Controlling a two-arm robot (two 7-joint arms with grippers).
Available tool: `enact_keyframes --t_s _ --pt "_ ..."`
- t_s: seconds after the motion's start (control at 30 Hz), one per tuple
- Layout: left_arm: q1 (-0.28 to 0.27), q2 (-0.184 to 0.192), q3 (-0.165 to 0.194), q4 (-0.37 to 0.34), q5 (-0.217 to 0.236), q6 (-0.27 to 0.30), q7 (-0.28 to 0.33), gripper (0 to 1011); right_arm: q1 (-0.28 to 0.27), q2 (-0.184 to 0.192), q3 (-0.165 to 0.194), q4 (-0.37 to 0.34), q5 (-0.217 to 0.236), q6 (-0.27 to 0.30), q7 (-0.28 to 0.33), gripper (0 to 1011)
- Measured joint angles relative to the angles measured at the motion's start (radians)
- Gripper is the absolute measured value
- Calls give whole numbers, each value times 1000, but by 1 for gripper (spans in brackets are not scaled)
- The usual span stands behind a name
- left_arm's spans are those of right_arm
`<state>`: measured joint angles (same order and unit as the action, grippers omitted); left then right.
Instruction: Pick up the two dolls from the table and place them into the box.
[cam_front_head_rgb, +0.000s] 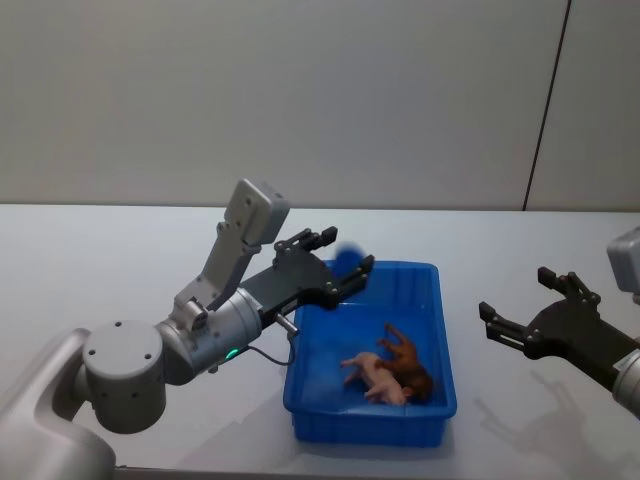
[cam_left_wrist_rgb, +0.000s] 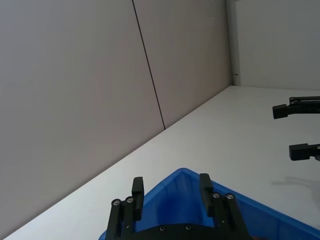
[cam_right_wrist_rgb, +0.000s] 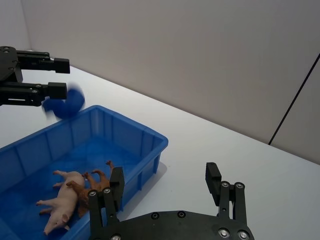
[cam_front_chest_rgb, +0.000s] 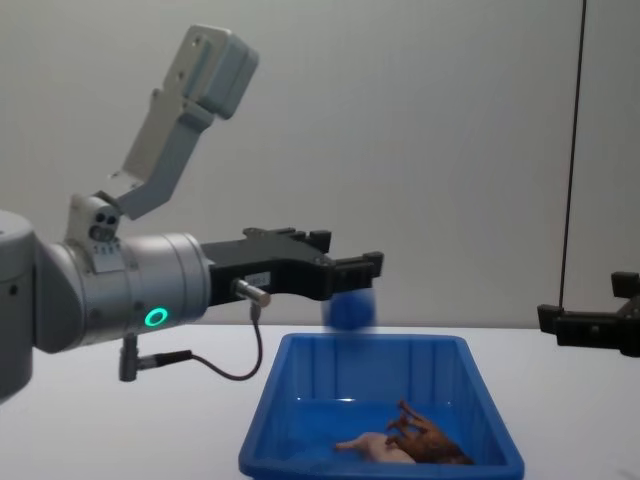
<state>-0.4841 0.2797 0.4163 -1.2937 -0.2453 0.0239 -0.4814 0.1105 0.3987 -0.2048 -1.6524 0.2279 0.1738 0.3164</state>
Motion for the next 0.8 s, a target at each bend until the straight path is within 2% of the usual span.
enact_keyframes --t_s 0.03,0.1,0.13,0.23,0.27,0.4,0.8 --pt "-1 -2 1 2 0 -3 -3 695 0 0 0 0 0 0 0 1001" --pt "-4 -5 4 5 2 -7 -6 735 0 0 0 0 0 0 0 1001" --pt "-5 -7 5 5 3 -11 -8 793 0 0 0 0 0 0 0 1001" --pt "-5 -8 8 1 8 -16 -9 849 0 0 0 0 0 0 0 1001" --pt "-4 -7 8 -2 9 -17 -9 900 0 0 0 0 0 0 0 1001" --pt "9 3 8 -28 16 -23 2 997 0 0 0 0 0 0 0 1001" --pt "35 23 4 -78 25 -28 28 1001 0 0 0 0 0 0 0 1001"
